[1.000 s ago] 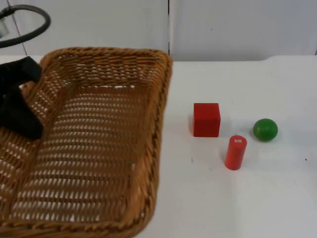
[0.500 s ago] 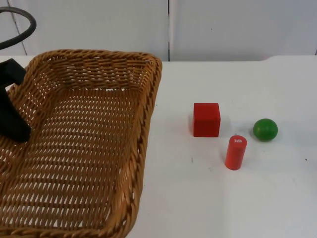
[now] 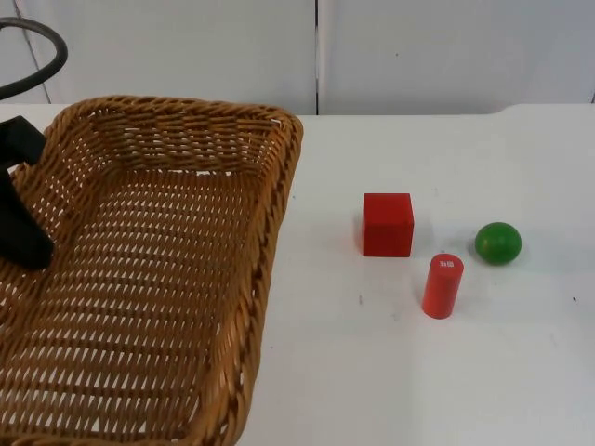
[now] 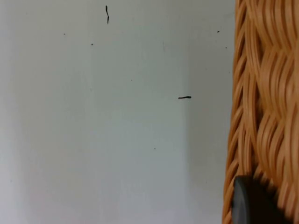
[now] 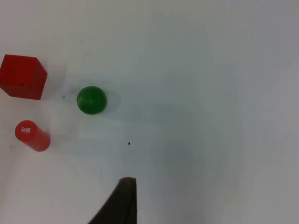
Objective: Pick up the basket with the left hand and place the object to the left of the red cylinder into the basket with the right hand.
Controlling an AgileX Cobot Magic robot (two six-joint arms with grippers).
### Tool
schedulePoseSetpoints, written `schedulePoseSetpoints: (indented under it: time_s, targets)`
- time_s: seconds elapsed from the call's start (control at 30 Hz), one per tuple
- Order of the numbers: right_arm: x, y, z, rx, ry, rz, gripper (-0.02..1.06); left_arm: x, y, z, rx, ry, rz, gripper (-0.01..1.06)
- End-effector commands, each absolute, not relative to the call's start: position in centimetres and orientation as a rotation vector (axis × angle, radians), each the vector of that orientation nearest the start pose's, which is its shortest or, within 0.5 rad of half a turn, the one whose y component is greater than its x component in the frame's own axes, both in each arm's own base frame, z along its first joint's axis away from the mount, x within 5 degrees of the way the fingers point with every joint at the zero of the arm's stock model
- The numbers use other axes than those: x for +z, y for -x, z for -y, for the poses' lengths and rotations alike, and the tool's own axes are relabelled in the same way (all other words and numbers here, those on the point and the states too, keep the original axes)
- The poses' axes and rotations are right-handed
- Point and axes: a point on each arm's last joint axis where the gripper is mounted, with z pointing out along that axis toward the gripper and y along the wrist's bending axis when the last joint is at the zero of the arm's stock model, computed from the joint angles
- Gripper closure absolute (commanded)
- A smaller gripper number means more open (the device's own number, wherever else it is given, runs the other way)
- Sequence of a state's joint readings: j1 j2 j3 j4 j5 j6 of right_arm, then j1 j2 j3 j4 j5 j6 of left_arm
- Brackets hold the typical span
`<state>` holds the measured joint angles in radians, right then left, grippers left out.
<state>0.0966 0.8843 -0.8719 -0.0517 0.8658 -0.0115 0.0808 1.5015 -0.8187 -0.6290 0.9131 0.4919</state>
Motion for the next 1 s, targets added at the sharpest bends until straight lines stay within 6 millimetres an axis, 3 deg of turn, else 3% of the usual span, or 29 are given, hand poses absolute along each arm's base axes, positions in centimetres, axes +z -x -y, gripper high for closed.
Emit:
schedulePoseSetpoints:
  time_s: [0.0, 0.13, 0.27, 0.57, 0.6, 0.7, 0.77, 0.8, 0.9, 0.97]
  targets:
    - [34.5, -16.4, -1.2, -0.018, 0.148, -2.334, -0.01, 21.0, -25.4, 2.2, -0.699, -0.046, -2.843, 1.05]
    - [34.6, -16.9, -1.4, -0.007, 0.159, -2.317, -0.01, 21.0, -25.4, 2.2, -0.696, -0.045, -2.841, 1.05]
    - [34.8, -18.8, -2.3, 0.076, 0.219, -2.355, -0.01, 21.0, -25.4, 2.2, -0.694, -0.044, -2.839, 1.05]
    - [34.0, -26.8, -3.6, 0.145, 0.268, -2.497, -0.01, 21.0, -25.4, 2.2, -0.695, -0.038, -2.840, 1.05]
    - [34.0, -26.8, -3.6, 0.145, 0.268, -2.497, -0.01, 21.0, -25.4, 2.2, -0.695, -0.038, -2.840, 1.05]
    - [32.8, -29.7, -5.1, 0.144, 0.353, -2.545, -0.01, 21.0, -25.4, 2.2, -0.695, -0.038, -2.840, 1.05]
    - [32.1, -31.1, -7.0, 0.141, 0.500, -2.543, -0.01, 21.0, -25.5, 2.2, -0.697, -0.036, -2.839, 1.05]
    - [32.1, -31.1, -7.0, 0.141, 0.500, -2.543, -0.01, 21.0, -25.5, 2.2, -0.697, -0.036, -2.839, 1.05]
    - [30.6, -33.3, -10.7, 0.149, 0.680, -2.537, -0.01, 21.0, -25.4, 2.2, -0.695, -0.038, -2.840, 1.05]
    - [30.1, -34.0, -11.5, 0.143, 0.709, -2.540, -0.01, 21.0, -25.4, 2.2, -0.695, -0.038, -2.840, 1.05]
